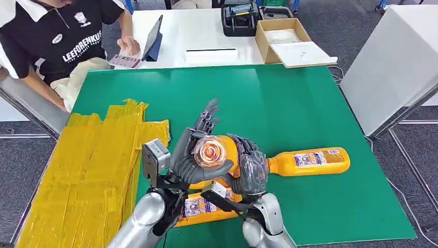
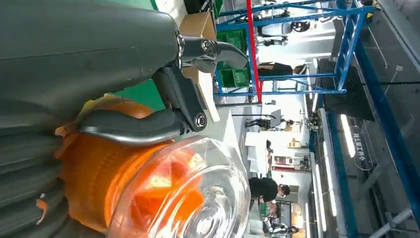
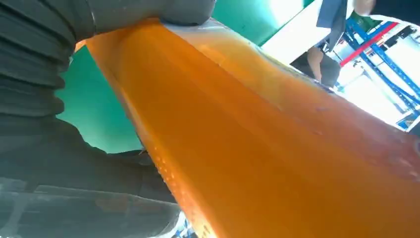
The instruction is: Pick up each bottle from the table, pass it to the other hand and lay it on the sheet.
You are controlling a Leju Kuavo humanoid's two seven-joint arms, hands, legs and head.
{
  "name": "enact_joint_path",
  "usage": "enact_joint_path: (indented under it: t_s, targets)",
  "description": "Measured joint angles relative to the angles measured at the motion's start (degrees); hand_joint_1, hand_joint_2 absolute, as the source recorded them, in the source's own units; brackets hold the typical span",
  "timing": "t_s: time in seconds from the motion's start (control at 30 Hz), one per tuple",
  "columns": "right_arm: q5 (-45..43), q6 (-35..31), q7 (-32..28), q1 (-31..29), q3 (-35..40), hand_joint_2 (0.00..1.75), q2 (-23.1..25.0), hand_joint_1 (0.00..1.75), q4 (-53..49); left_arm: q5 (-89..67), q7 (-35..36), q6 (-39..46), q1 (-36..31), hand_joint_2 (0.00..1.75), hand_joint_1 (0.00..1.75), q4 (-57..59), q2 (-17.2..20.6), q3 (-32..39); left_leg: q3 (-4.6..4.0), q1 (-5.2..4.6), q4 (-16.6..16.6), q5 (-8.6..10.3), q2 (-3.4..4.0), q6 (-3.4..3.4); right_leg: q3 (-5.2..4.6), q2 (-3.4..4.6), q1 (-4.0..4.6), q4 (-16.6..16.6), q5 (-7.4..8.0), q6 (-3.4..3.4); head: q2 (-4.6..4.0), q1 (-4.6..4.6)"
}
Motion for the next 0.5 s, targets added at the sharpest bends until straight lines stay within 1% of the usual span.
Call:
enact_joint_path:
  t_s: [0.23, 0.4, 0.5]
  targets:
    - [-0.33, 0.00, 0.61, 1.54, -0.09, 1.75, -0.37, 1.75, -2.36, 1.14, -0.31, 1.66, 0.00, 1.75, 0.00, 0.00, 0.00, -0.20, -0.01, 0.00, 0.00, 0.00, 0.00, 0.00, 0.00, 0.00, 0.00, 0.00, 0.00, 0.00, 0.00, 0.00]
    - [-0.70, 0.00, -2.06, 3.73, -1.93, 1.75, -0.57, 1.75, -5.44, 1.55, -0.72, 2.47, 0.11, 1.75, 0.00, -0.02, 0.00, -0.26, -0.03, 0.00, 0.00, -0.01, -0.01, 0.00, 0.00, -0.01, 0.00, 0.00, 0.00, 0.00, 0.00, 0.00]
    - [-0.72, 0.00, -2.49, 4.48, -2.82, 1.75, -0.57, 1.75, -6.45, 1.62, -0.74, 2.67, 0.13, 1.75, 0.00, -0.02, 0.00, -0.33, -0.03, 0.00, 0.00, -0.01, -0.01, 0.00, 0.00, -0.01, 0.00, 0.00, 0.00, 0.00, 0.00, 0.00]
